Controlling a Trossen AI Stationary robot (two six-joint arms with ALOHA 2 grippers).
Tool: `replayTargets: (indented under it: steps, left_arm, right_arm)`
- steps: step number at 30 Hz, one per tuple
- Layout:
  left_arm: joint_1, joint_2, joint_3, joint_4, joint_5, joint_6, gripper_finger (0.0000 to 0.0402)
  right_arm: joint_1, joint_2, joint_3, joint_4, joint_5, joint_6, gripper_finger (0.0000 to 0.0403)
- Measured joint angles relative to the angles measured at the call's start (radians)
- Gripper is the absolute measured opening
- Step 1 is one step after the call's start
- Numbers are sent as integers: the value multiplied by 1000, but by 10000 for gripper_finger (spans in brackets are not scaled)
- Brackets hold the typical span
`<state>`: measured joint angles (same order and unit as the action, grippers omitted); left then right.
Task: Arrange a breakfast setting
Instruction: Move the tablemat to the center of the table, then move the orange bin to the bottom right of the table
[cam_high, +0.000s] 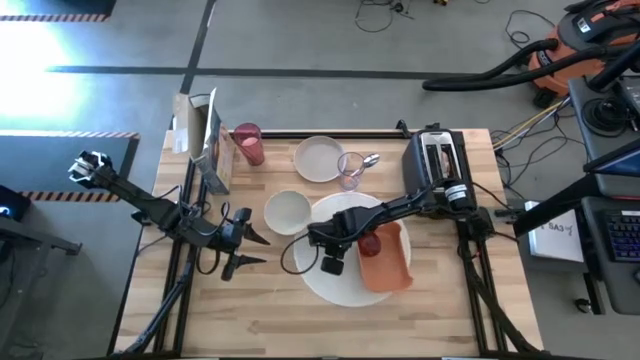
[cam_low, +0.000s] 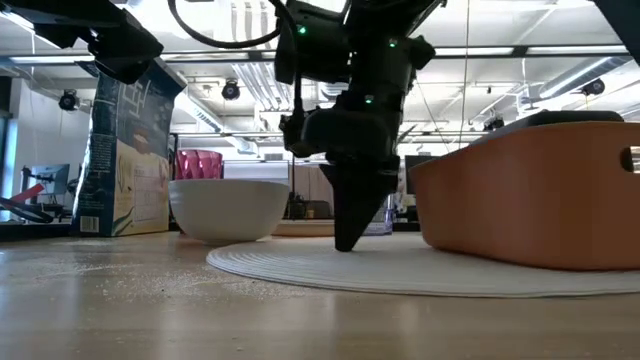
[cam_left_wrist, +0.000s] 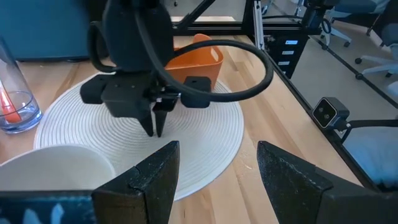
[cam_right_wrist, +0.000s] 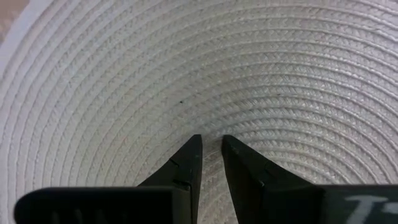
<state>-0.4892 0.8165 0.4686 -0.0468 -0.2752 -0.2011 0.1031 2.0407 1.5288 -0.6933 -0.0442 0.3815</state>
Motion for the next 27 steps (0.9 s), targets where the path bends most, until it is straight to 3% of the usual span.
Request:
replayTargets:
  steps: [13,20,27]
  left_arm:
    - [0,0,0,0,-1,-18,199]
    - [0,0,0,0,-1,-26,199]
    - [0,0,0,-1,-2,-22,199]
  right_arm:
    - [3,-22,116,-77,-7,10,59]
    - [26,-36,229,-328,7,76,63]
    - [85,-43,265,-573,46,216,123]
